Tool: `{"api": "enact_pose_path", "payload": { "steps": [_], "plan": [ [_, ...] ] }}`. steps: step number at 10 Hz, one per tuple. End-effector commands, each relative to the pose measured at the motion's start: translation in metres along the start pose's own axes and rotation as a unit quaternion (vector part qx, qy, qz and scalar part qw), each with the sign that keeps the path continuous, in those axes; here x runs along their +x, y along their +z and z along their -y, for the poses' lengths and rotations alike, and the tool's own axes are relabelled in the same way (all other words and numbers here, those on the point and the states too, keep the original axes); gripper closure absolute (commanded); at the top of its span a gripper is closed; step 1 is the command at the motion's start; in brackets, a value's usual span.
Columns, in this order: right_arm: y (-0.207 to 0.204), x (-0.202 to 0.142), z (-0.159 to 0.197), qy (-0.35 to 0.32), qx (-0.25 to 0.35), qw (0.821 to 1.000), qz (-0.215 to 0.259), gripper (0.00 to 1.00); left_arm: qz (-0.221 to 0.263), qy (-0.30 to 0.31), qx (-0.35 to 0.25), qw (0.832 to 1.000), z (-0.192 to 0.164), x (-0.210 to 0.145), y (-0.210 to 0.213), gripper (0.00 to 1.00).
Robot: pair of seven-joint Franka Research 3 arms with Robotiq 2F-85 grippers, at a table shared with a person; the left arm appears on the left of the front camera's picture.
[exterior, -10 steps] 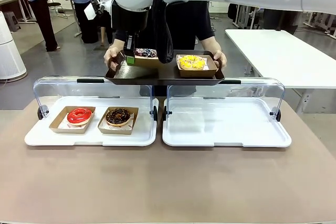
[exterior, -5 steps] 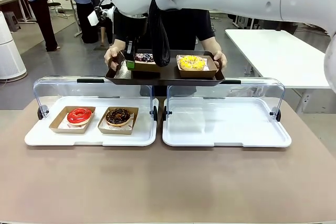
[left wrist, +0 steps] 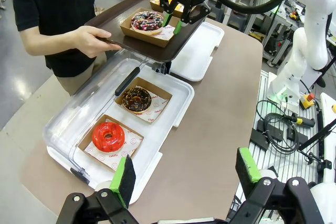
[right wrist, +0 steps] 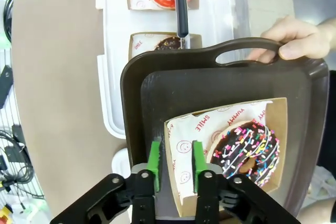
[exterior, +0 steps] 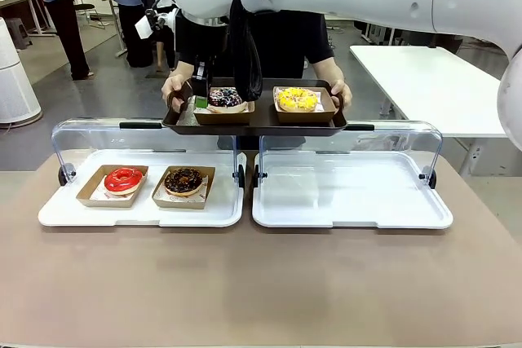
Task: Provide the desired donut to the person.
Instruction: Place the picked Paper togo box onto the Handle tray extended by the person.
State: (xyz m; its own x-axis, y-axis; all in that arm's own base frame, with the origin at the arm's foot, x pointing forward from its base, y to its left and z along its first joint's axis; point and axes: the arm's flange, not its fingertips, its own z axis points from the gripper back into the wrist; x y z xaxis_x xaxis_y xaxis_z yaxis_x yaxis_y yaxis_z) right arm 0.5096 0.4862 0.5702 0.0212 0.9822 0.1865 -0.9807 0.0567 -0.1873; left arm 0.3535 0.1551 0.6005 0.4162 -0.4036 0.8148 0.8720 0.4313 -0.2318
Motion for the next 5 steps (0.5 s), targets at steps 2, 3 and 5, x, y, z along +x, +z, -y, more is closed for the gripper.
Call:
{"api": "enact_pose_path", "payload": {
  "steps": [2, 3, 5],
  "plan": [
    [0.0069, 0.0097, 0.0079, 0.007, 0.012, 1.000, 0.008, 0.00, -0.001, -0.005, -0.002, 1.000, 0.0004, -0.0017, 0.0021, 0.00],
    [0.0069, 0.0098, 0.0078, 0.008, 0.012, 1.000, 0.008, 0.05, -0.001, -0.005, -0.002, 1.000, 0.0004, -0.0017, 0.0021, 0.00],
    [0.0073, 0.0094, 0.0078, 0.011, 0.017, 1.000, 0.009, 0.00, -0.001, -0.005, -0.002, 1.000, 0.0004, -0.0017, 0.0021, 0.00]
  ]
}}
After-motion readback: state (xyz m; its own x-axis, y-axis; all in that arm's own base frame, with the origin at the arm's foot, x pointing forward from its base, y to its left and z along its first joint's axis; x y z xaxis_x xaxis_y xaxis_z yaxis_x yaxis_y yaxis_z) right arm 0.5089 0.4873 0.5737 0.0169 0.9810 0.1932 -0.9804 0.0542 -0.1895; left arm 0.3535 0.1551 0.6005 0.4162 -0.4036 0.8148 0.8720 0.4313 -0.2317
